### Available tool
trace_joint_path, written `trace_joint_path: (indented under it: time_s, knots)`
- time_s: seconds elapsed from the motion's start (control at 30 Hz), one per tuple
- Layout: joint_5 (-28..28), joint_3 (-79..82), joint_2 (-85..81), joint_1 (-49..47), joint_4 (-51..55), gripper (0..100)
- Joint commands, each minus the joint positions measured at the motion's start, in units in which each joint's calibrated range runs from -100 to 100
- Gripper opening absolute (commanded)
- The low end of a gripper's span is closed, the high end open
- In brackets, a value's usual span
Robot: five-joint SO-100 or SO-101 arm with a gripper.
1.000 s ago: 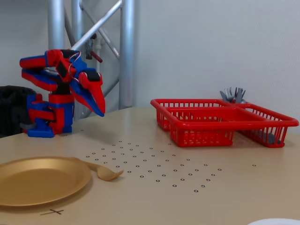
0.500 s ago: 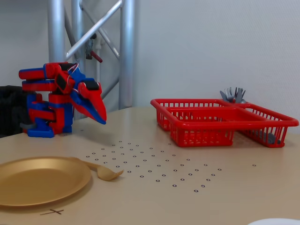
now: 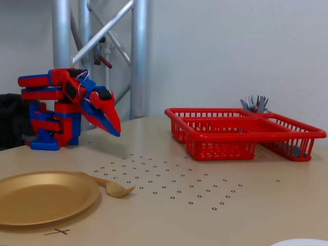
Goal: Push the fork on the left side of the plate
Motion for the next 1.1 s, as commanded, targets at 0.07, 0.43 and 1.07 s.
trace_joint_path:
  time_s: [0.07, 0.43, 1.07]
  knots:
    - [-0.15, 1.08, -0.51, -1.13, 1.61, 0]
    - [-0.1, 1.08, -0.51, -2.43, 6.36, 0]
    - [0.2, 1.08, -0.51, -2.64, 6.52, 0]
